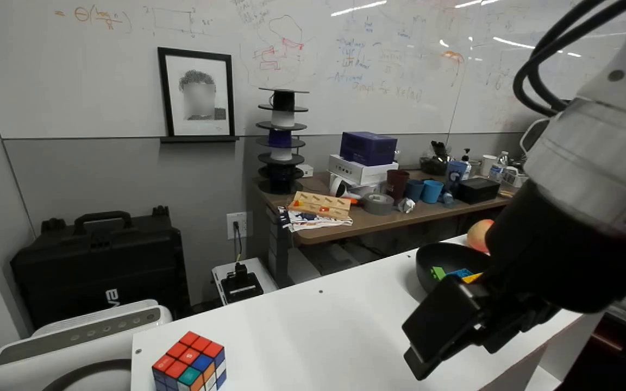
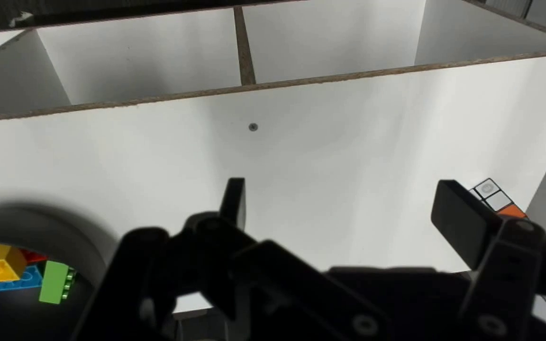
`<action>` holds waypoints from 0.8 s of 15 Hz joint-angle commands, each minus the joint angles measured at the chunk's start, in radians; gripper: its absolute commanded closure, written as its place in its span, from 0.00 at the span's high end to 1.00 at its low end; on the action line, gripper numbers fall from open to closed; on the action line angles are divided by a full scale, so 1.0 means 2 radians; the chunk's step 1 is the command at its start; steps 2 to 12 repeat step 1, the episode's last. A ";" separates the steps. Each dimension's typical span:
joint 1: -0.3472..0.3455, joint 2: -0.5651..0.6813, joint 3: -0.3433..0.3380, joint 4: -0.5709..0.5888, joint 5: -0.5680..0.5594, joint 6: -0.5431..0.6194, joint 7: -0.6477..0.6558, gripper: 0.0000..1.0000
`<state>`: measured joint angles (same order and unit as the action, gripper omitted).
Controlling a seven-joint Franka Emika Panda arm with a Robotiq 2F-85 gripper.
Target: Put the Legos in the bowl
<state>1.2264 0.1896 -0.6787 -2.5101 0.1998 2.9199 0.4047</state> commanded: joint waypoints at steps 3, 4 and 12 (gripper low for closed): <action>0.000 0.000 0.000 0.000 0.000 0.000 0.000 1.00; 0.000 0.000 0.000 0.000 0.000 0.000 0.000 1.00; 0.000 0.000 0.000 0.000 0.000 0.000 0.000 1.00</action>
